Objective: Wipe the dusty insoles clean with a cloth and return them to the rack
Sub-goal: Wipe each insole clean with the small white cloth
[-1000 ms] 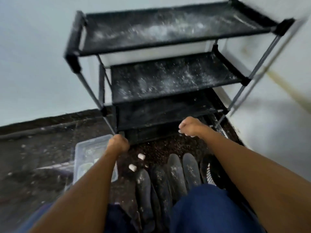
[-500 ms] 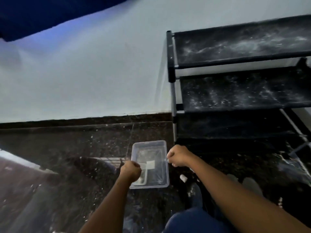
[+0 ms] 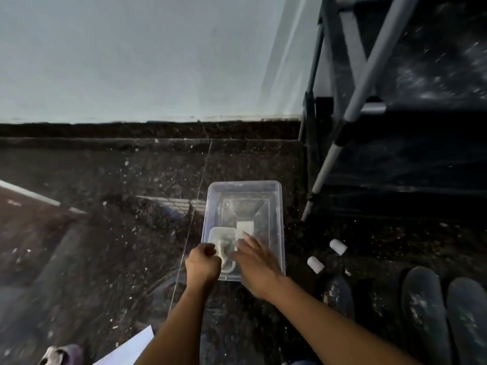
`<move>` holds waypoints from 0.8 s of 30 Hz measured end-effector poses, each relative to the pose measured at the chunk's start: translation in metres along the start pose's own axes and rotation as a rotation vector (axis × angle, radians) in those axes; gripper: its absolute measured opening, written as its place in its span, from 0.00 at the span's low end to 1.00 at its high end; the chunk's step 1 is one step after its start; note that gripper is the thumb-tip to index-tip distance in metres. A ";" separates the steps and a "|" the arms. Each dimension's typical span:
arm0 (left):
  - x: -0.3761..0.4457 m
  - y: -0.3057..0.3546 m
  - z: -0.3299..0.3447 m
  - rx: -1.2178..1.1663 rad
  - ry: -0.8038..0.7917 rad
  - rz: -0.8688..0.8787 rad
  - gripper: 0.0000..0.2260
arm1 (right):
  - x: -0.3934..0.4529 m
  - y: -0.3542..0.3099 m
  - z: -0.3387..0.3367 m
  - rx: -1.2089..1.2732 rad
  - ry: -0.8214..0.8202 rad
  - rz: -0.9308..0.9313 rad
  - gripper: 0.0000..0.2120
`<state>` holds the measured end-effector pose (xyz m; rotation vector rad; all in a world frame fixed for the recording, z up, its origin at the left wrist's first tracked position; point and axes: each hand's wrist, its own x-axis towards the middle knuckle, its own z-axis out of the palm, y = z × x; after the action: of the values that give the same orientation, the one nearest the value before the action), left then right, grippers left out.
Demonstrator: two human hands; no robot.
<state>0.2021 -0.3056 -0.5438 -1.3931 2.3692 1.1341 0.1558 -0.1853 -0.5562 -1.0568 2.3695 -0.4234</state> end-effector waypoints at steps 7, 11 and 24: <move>0.022 -0.014 0.017 -0.322 -0.085 -0.260 0.50 | 0.040 -0.017 0.033 -0.232 -0.046 -0.058 0.21; 0.023 -0.009 0.021 -0.421 -0.125 -0.276 0.62 | 0.047 -0.019 0.038 -0.292 -0.121 -0.008 0.27; 0.020 0.001 0.029 -0.357 -0.111 -0.249 0.44 | 0.045 -0.020 0.036 -0.070 0.103 0.044 0.19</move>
<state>0.1843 -0.2995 -0.5732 -1.6271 1.9169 1.5648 0.1630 -0.2351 -0.5909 -1.0350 2.5105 -0.3902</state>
